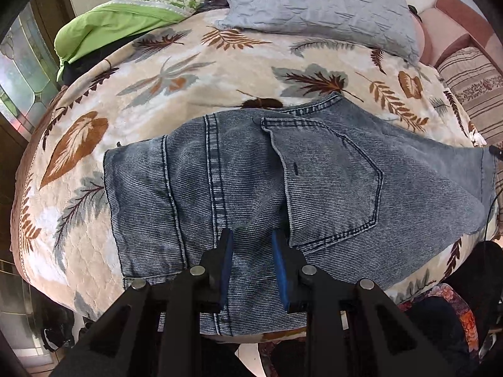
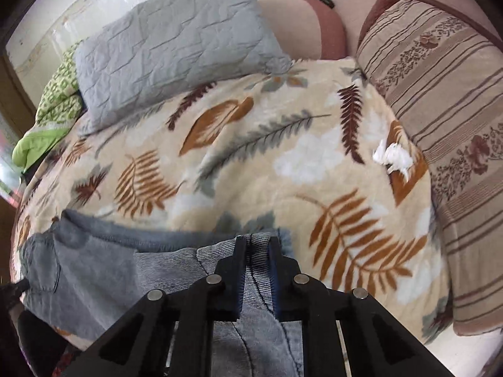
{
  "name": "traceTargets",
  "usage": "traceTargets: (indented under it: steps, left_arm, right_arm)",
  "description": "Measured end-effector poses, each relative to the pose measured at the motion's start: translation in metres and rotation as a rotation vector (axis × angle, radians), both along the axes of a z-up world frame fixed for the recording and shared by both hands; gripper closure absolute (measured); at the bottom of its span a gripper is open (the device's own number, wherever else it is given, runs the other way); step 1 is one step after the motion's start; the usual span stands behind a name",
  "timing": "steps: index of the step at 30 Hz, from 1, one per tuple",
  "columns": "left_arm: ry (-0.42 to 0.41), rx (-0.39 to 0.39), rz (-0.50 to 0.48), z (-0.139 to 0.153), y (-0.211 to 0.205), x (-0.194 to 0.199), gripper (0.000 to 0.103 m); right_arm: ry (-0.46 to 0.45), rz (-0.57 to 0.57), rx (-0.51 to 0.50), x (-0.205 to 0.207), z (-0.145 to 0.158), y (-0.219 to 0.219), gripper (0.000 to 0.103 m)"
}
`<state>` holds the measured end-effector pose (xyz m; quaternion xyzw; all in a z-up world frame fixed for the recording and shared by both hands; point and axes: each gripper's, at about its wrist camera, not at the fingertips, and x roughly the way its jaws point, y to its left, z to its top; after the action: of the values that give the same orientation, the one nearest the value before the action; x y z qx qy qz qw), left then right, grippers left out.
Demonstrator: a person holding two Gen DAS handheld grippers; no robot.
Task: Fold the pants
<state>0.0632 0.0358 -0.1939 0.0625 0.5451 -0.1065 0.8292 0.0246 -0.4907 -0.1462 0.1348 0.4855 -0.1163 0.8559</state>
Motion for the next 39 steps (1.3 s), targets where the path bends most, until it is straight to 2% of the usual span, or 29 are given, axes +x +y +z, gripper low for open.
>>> traceTargets:
  steps: [3,6,9,10,12,14,16,18,21,23,26,29,32,36,39]
  left_arm:
    - [0.004,0.007,0.021,-0.005,0.003,0.000,0.075]
    - [0.006,0.016,0.044,-0.007,0.008,0.000,0.063]
    - [0.011,0.049,0.066,-0.011,0.013,0.000,0.052]
    - [0.014,0.045,0.069,-0.012,0.015,-0.001,0.052]
    - [0.020,0.043,0.073,-0.014,0.018,-0.002,0.051]
    - [0.009,0.061,0.083,-0.012,0.018,-0.003,0.050]
    - [-0.030,0.079,0.091,-0.005,0.016,-0.006,0.050]
    - [-0.081,0.086,0.082,0.003,0.012,-0.010,0.050]
    - [-0.112,0.110,0.028,0.007,-0.002,-0.016,0.044]
    - [-0.083,0.149,0.024,-0.003,-0.007,-0.016,0.044]
    - [0.020,0.212,0.019,-0.026,-0.004,-0.012,0.042]
    - [0.011,0.172,0.064,-0.015,0.005,-0.013,0.040]
    - [-0.086,0.128,0.046,0.011,0.002,-0.016,0.040]
    - [-0.141,0.046,-0.020,0.025,-0.006,-0.018,0.039]
    - [-0.133,0.063,-0.045,0.017,-0.015,-0.014,0.039]
  right_arm:
    - [0.009,-0.045,-0.021,0.010,-0.012,-0.014,0.091]
    - [0.062,-0.090,-0.009,0.019,-0.045,-0.027,0.092]
    - [0.103,-0.160,-0.046,0.022,-0.073,-0.036,0.091]
    - [0.087,-0.192,-0.001,0.019,-0.076,-0.042,0.090]
    - [0.046,-0.263,0.058,0.008,-0.070,-0.052,0.090]
    - [-0.002,-0.321,0.053,-0.005,-0.055,-0.055,0.090]
    - [-0.073,-0.332,0.023,-0.018,-0.032,-0.048,0.088]
    - [-0.109,-0.226,0.041,-0.023,-0.014,-0.026,0.088]
    - [-0.090,-0.043,0.086,-0.021,-0.007,0.025,0.088]
    - [-0.057,0.077,0.112,-0.016,-0.015,0.065,0.087]
    - [-0.004,0.235,0.122,0.000,-0.030,0.125,0.087]
    - [0.012,0.350,0.204,0.028,-0.032,0.168,0.087]
    - [-0.012,0.463,0.279,0.057,-0.022,0.201,0.087]
    - [0.048,0.580,0.295,0.101,-0.025,0.248,0.087]
    - [0.081,0.616,0.266,0.124,-0.035,0.272,0.087]
